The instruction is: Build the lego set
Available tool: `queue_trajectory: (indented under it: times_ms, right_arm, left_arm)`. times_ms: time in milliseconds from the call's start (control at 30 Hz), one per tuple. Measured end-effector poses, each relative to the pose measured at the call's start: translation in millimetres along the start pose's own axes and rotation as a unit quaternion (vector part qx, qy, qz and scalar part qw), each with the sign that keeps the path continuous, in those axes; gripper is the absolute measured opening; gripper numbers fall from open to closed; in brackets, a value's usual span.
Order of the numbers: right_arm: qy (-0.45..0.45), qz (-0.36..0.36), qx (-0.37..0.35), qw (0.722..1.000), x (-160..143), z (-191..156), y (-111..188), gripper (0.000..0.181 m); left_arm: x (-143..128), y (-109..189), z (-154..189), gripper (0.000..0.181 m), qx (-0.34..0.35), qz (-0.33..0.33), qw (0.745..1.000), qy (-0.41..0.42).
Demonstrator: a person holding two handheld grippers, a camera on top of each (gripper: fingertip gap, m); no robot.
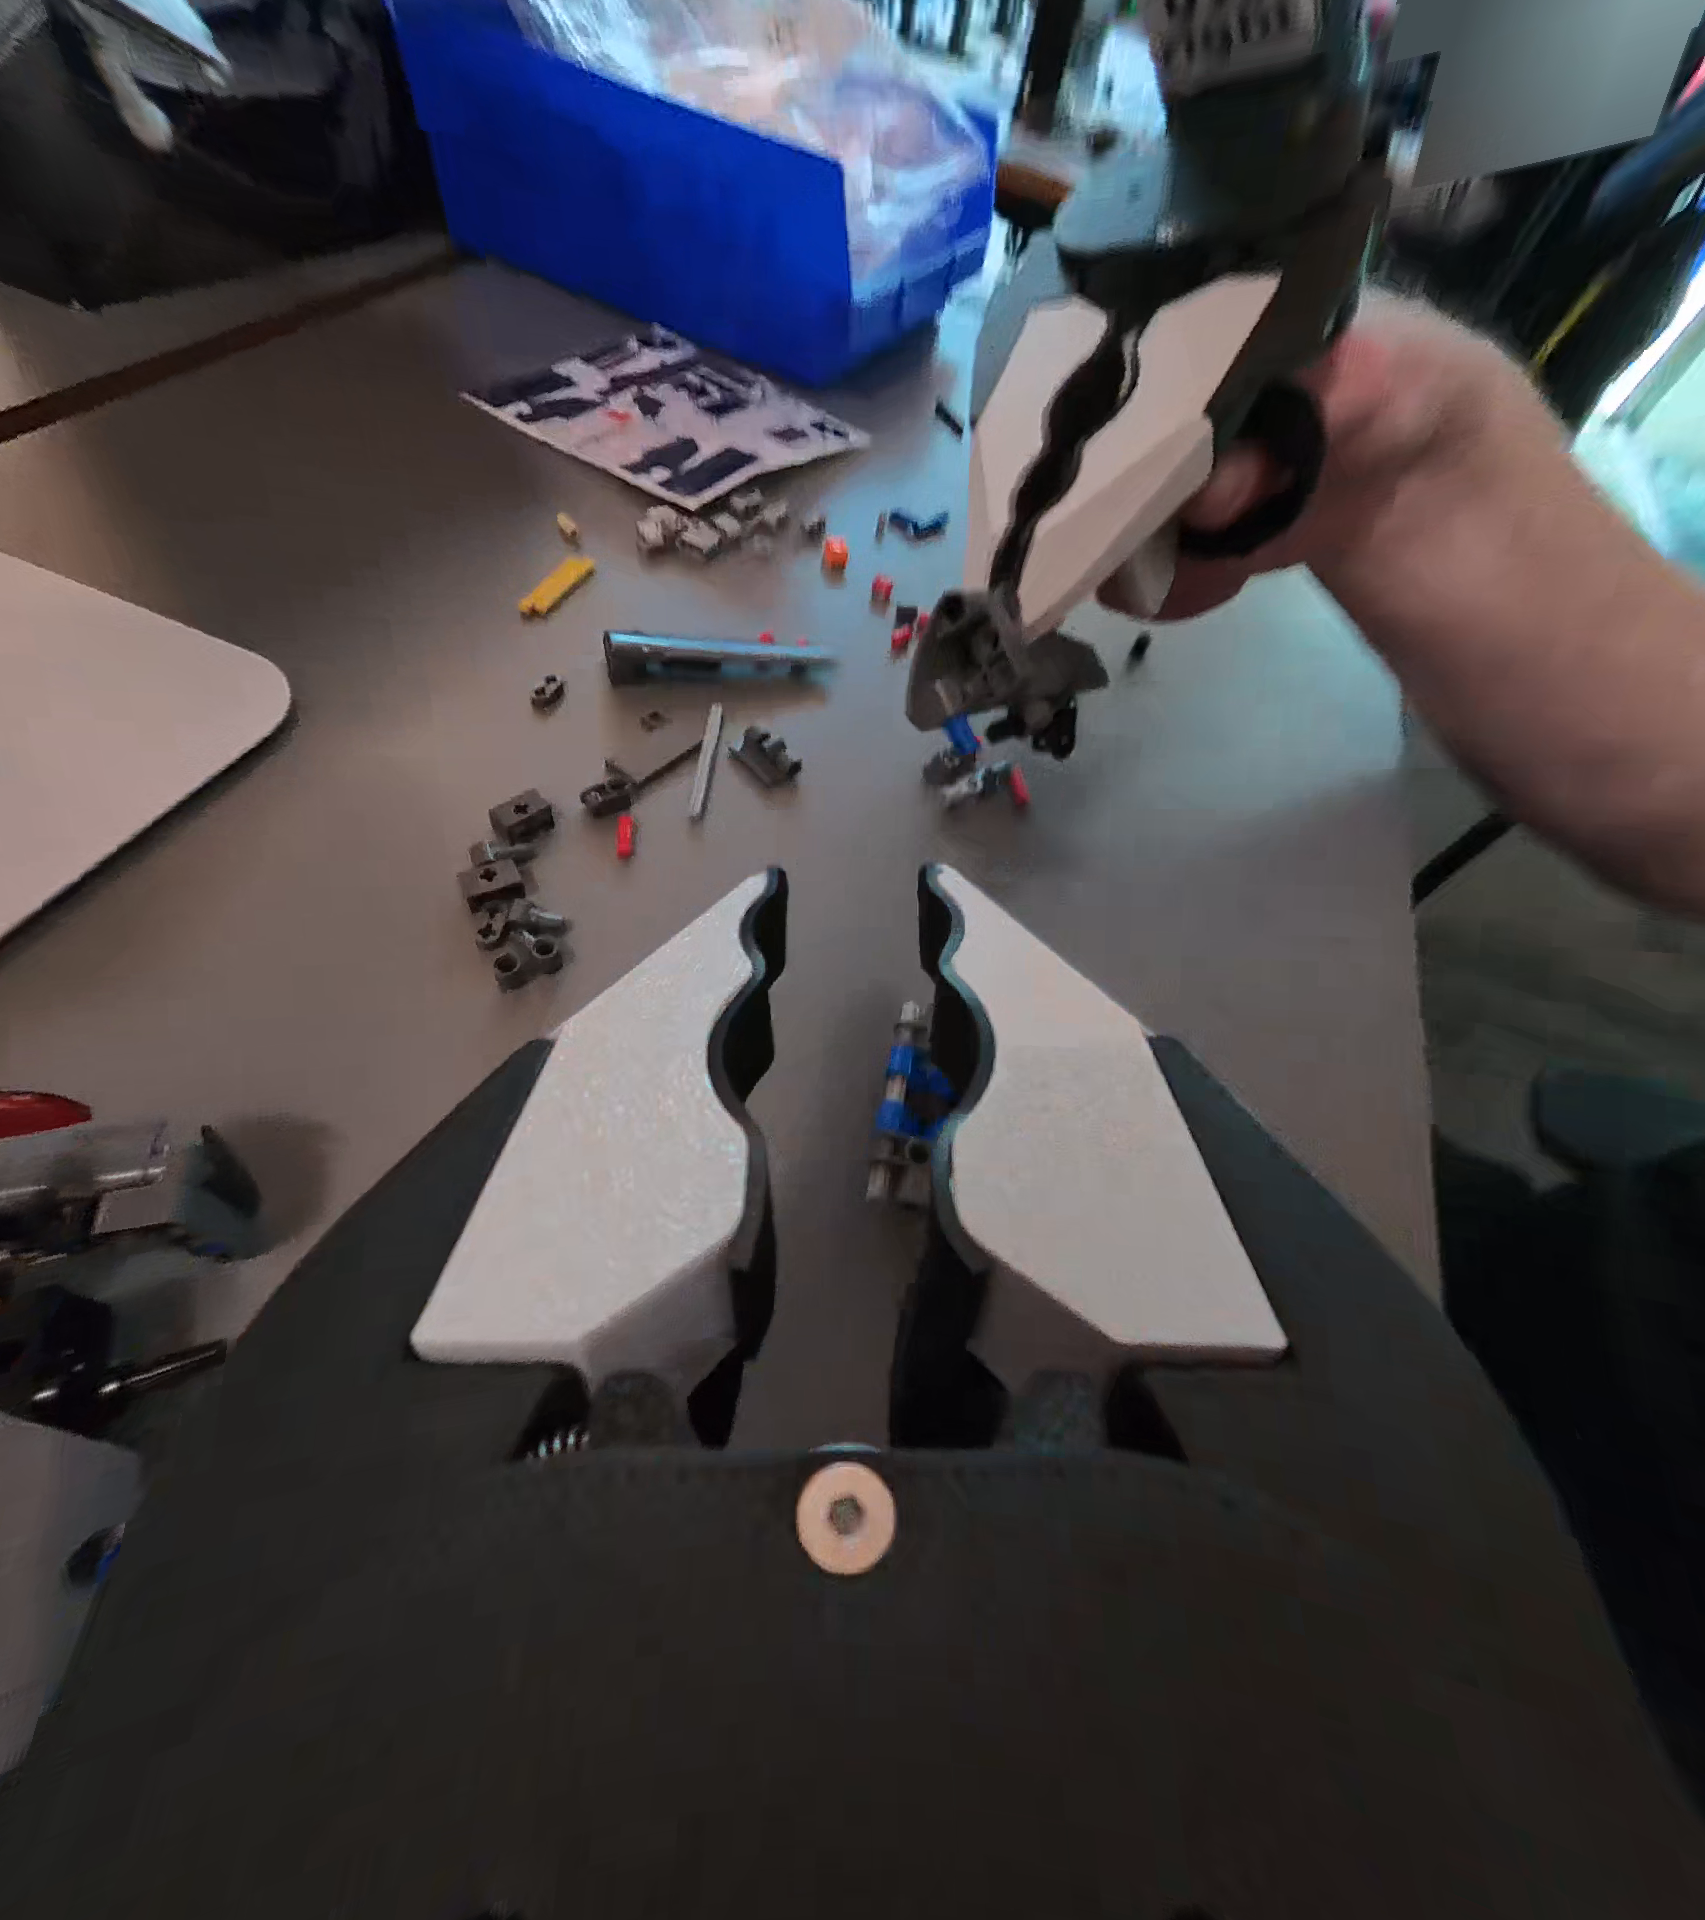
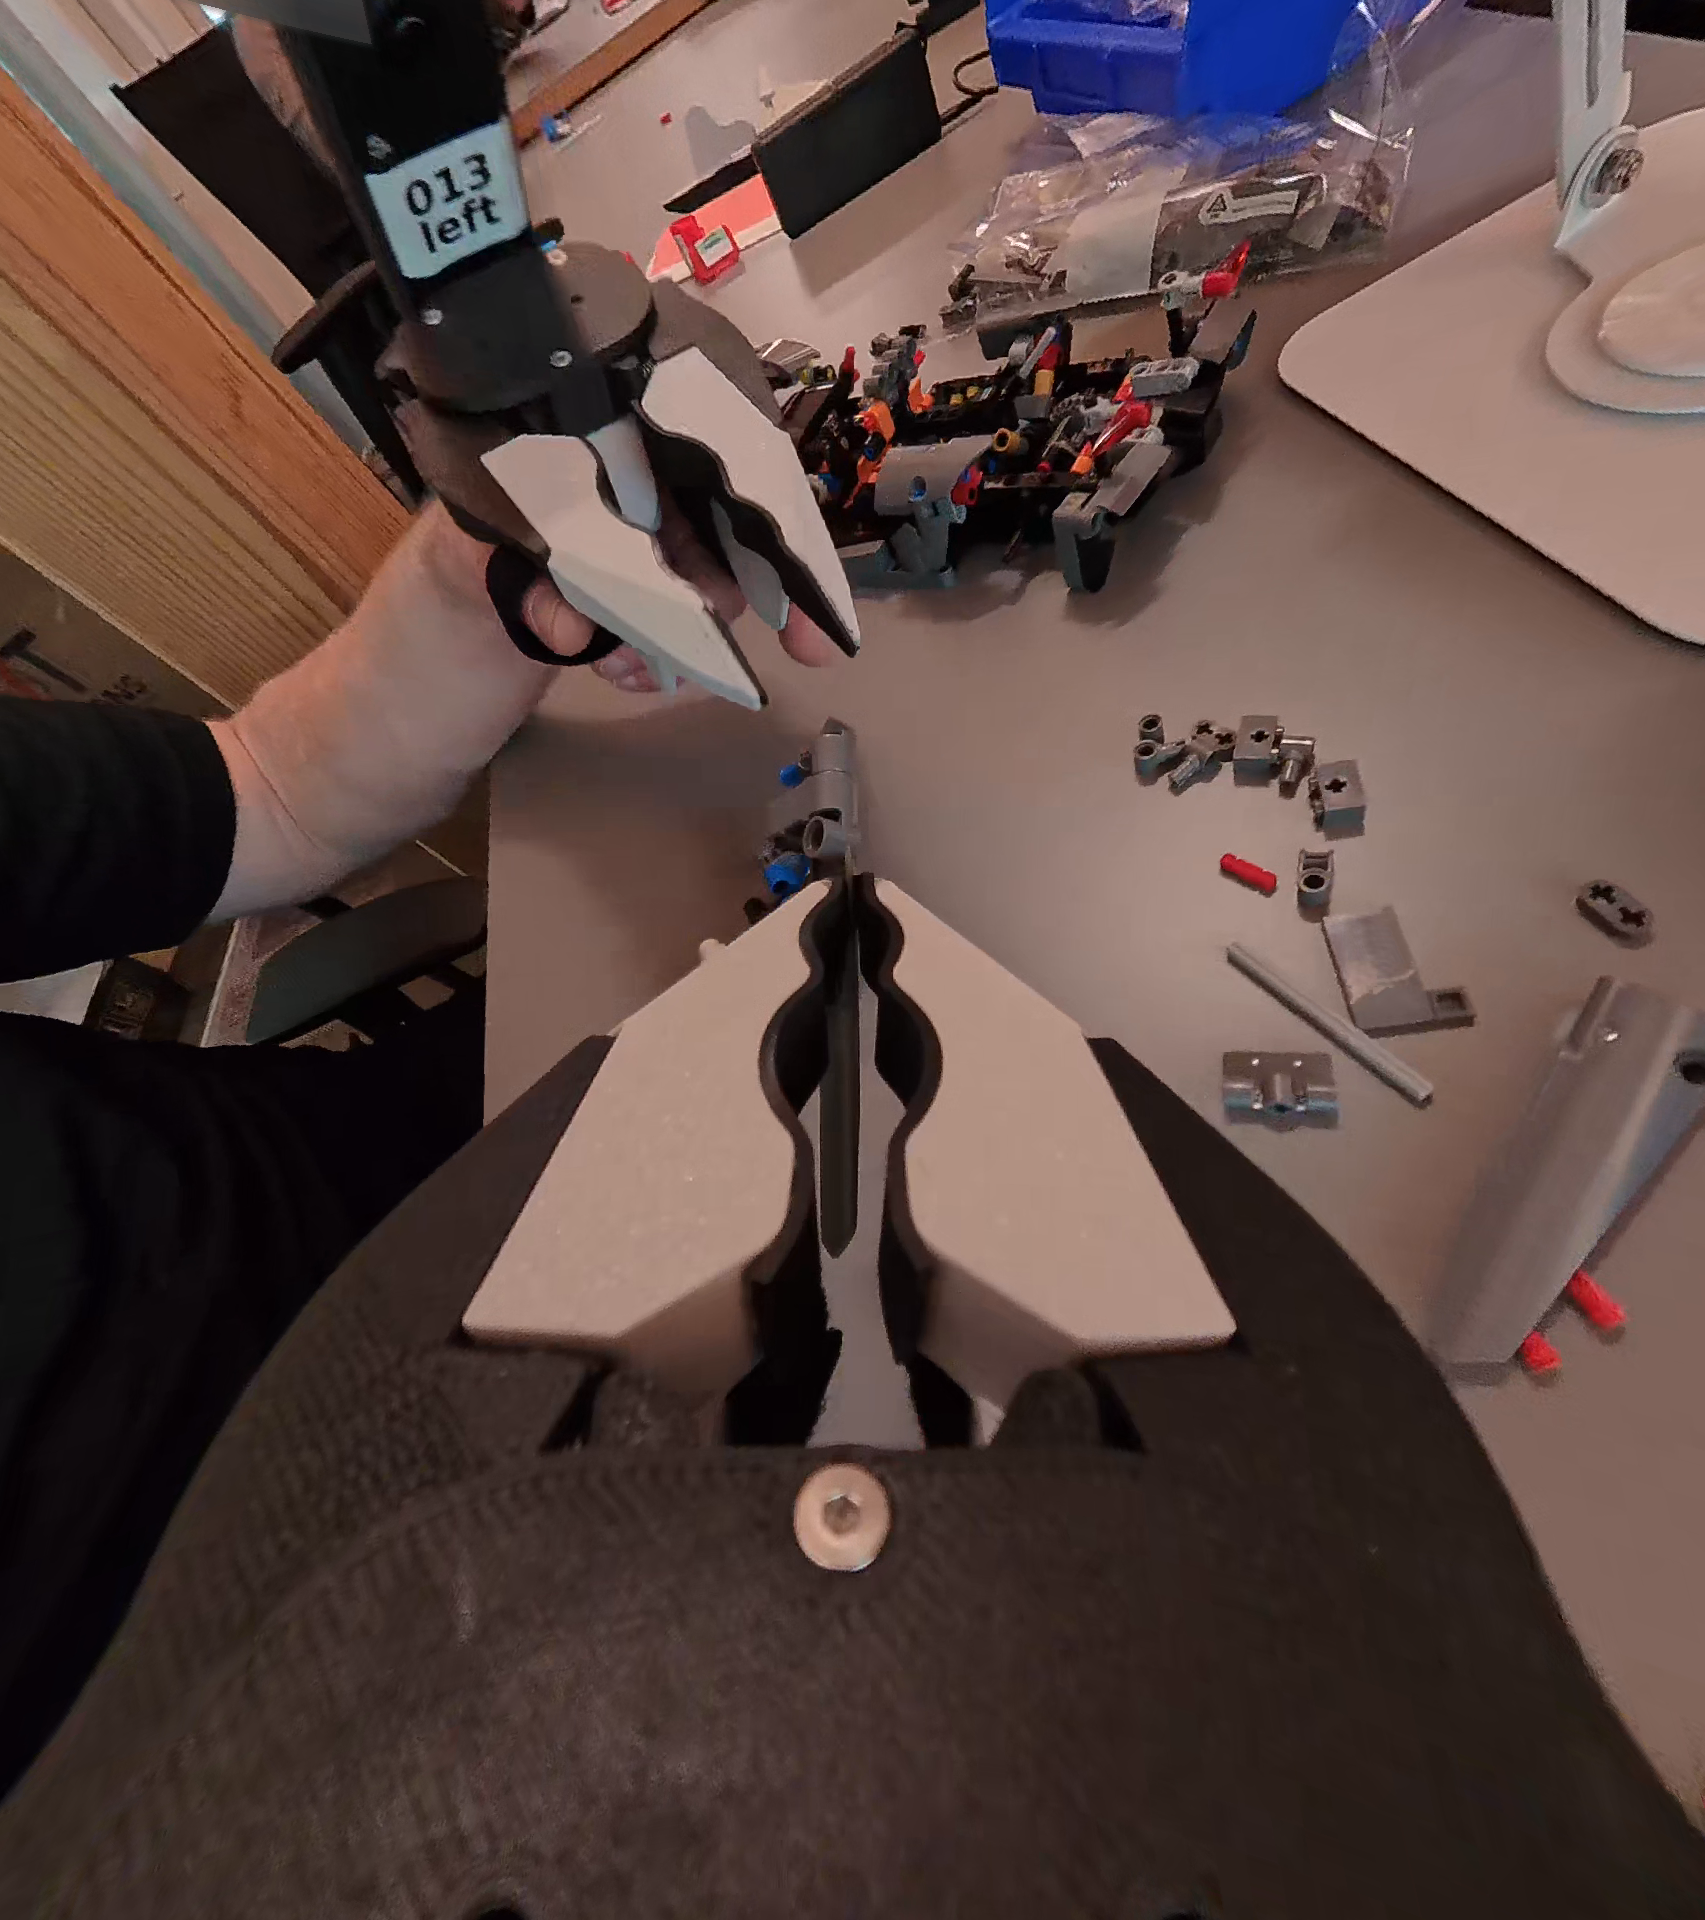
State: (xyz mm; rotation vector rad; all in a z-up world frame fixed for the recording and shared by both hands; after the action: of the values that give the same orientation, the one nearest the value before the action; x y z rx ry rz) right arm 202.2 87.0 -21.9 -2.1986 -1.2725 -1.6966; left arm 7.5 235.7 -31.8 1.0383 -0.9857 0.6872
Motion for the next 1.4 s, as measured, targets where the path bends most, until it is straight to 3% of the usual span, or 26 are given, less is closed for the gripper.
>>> queue_trajectory:
  times_ms: [133,400,567,733,1033,1233,1400]
  right_arm:
    - [-0.007,0.002,0.001,1.000,-12,-6,0,0.000]
    - [-0.018,0.016,0.005,1.000,-26,-12,-2,0.000]
    - [-0.017,0.017,0.004,1.000,-30,-17,-2,0.000]
    - [-0.019,0.019,0.004,1.000,-33,-18,-2,0.000]
    - [-0.021,0.038,-0.003,0.999,-36,-21,-2,0.000]
    - [-0.026,0.089,-0.020,0.995,-33,-27,2,0.000]
    - [-0.020,0.141,-0.026,0.989,-27,-43,6,0.000]
  left_arm:
    - [-11,0,14,0.036,0.011,-0.081,0.994,-0.075]
    - [-32,-20,18,0.049,-0.002,-0.170,0.980,-0.103]
    - [-39,-31,21,0.043,-0.011,-0.208,0.972,-0.113]
    - [-41,-34,25,0.036,-0.022,-0.204,0.972,-0.115]
    - [-40,-29,31,0.035,0.014,-0.151,0.977,-0.149]
    - [-26,-13,41,0.035,0.056,-0.037,0.977,-0.203]
    - [-13,8,56,0.034,0.120,0.090,0.947,-0.283]
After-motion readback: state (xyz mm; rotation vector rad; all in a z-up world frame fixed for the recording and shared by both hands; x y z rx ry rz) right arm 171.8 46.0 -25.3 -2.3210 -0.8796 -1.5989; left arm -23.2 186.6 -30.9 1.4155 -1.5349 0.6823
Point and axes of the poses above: each gripper's, where its closed fingertips meet, y back along the fingers, x out of its top, z = x × y across the jaws, the point moved 10 cm from there along y, back along the fingers, and after that the axes turned 1 degree about y, right-handed, at the moved point
